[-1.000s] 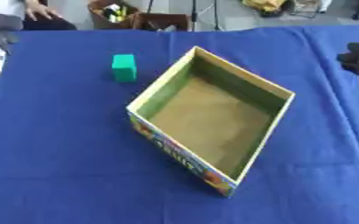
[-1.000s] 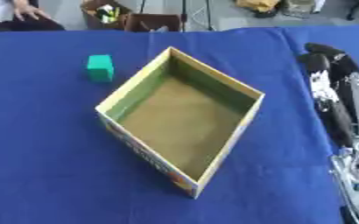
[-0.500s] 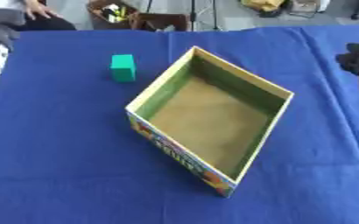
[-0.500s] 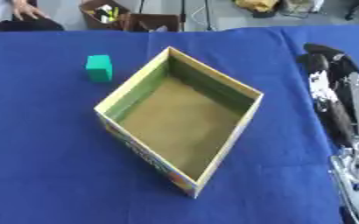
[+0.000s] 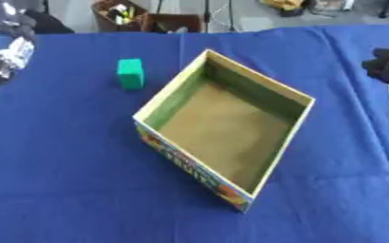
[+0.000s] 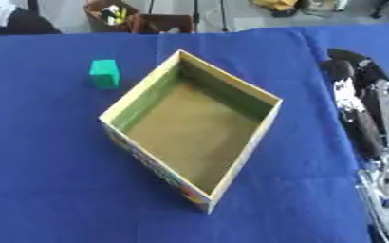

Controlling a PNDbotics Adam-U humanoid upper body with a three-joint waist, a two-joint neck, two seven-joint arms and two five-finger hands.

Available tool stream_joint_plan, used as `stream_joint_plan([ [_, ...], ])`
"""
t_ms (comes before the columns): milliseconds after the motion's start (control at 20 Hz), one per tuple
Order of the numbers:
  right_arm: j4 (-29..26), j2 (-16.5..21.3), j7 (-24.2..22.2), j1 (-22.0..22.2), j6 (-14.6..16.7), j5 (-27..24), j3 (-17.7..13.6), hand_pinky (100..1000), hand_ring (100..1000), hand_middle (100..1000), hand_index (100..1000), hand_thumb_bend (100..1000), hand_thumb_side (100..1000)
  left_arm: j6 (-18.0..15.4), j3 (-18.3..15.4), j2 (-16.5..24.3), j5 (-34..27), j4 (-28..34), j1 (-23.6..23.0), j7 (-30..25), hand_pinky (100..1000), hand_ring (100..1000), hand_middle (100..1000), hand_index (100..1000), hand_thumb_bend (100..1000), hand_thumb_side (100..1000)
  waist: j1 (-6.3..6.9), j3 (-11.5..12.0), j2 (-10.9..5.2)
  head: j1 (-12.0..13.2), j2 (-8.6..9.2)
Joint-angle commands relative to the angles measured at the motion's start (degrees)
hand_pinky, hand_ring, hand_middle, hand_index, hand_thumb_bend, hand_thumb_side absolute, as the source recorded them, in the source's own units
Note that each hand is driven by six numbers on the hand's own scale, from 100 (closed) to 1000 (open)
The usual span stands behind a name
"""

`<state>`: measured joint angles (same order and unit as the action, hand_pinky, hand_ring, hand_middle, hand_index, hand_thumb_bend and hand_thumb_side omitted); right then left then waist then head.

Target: Pick up objects on the table and place them in the box.

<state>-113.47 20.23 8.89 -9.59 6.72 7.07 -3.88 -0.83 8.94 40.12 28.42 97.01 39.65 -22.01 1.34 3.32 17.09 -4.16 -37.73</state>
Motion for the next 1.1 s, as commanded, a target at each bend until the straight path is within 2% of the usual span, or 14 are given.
stream_joint_plan([
  [50,-1.12,0.52,-0.23,-0.26,-0.04,0.03,-0.13,830,785,635,798,100,774,-2.58,0.15,-0.58,2.29,-4.6,3.52,-4.2,805,872,912,1000,177,978,0.14,-0.05,-1.22,0.35,-0.45],
  [300,-1.12,0.59,-0.63,-0.24,-0.14,-0.01,0.2,831,785,634,798,100,772,-5.57,1.66,-2.72,6.21,-12.04,9.82,-9.29,816,880,902,1000,279,964,0.55,-0.56,-1.14,0.45,-0.57],
  [400,-1.12,0.6,-0.84,-0.23,-0.13,-0.04,0.33,831,785,633,797,100,771,-6.52,2.24,-3.52,7.89,-14.48,11.74,-10.68,826,887,897,1000,363,964,0.69,-0.82,-1.07,0.57,-0.62],
  [500,-1.12,0.56,-1.12,-0.26,-0.17,-0.09,0.53,831,785,632,794,100,769,-7.2,2.73,-4.53,9.72,-17.26,13.67,-11.99,830,890,901,1000,403,971,0.87,-1.17,-0.96,0.72,-0.5],
  [750,-1.12,0.43,-1.72,-0.55,-0.26,-0.28,0.84,832,785,629,792,100,763,-8.75,3.03,-7.12,14.26,-23.62,17.37,-14.2,858,919,949,1000,565,993,1.26,-1.96,-0.61,1.06,-0.12],
  [1100,-1.12,0.14,-2.34,-0.93,-0.36,-0.39,1.15,832,784,626,786,100,753,-9.34,2.21,-10.36,19.98,-31.69,20.58,-15.97,871,933,988,1000,641,923,1.67,-3.06,0.1,1.33,0.75],
])
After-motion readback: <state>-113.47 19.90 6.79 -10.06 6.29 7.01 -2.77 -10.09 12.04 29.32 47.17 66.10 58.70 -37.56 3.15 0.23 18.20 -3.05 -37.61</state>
